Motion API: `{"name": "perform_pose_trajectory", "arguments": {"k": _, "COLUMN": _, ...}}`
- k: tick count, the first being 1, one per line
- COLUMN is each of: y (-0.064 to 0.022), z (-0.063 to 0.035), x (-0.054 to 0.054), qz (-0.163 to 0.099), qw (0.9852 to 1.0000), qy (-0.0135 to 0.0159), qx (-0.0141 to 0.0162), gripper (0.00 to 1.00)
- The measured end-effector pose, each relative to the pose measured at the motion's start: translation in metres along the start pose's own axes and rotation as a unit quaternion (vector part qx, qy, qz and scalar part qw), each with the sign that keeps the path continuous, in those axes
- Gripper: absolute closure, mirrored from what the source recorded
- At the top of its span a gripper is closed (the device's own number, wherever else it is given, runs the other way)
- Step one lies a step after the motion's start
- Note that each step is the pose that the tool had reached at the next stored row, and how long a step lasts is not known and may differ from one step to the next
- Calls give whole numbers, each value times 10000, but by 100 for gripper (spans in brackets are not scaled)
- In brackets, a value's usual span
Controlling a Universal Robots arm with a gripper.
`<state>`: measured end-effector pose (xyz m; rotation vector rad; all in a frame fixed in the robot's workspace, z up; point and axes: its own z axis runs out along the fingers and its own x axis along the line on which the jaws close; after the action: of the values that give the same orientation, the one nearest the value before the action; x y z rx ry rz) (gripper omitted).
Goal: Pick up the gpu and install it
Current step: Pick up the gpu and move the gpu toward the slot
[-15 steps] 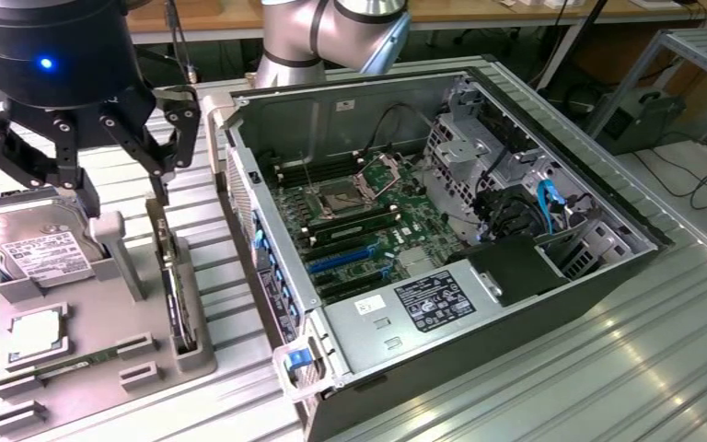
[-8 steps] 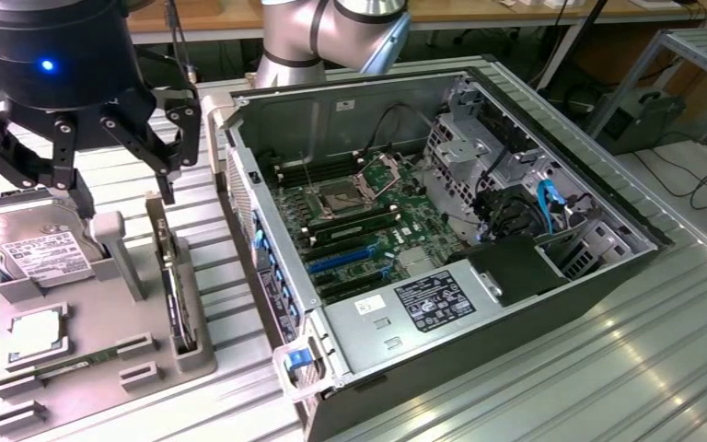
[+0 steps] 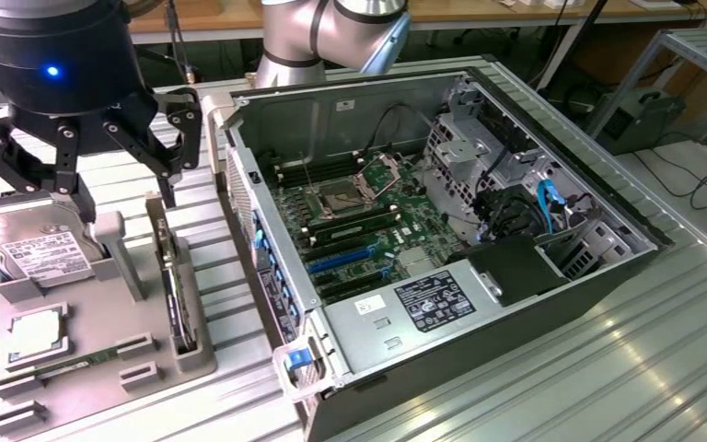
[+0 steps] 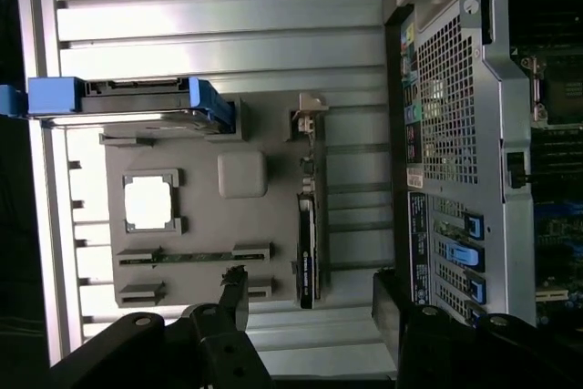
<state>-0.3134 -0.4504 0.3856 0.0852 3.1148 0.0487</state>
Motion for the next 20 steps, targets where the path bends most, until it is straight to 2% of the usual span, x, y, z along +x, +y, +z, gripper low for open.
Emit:
{"name": "perform_pose_trajectory", "arguments": {"k": 4, "y": 0, "z": 18, "x": 1, "qz": -8, "qw": 10000, "qy": 0, "qx": 4, "gripper": 34}}
{"name": "perform_pose_trajectory", "arguments": {"k": 8, "y": 3, "z": 75, "x": 2, "qz": -16, "qw": 10000, "qy": -3, "qx": 57, "gripper": 34}}
{"name": "perform_pose_trajectory", "arguments": {"k": 12, "y": 4, "z": 148, "x": 4, "qz": -32, "qw": 10000, "qy": -3, "qx": 79, "gripper": 34}}
{"name": "perform_pose_trajectory", "arguments": {"k": 15, "y": 25, "z": 195, "x": 1, "qz": -67, "qw": 9999, "qy": -4, "qx": 117, "gripper": 34}}
{"name": "perform_pose_trajectory", "arguments": {"k": 20, "y": 78, "z": 273, "x": -5, "qz": -140, "qw": 9998, "qy": -4, "qx": 153, "gripper": 34}}
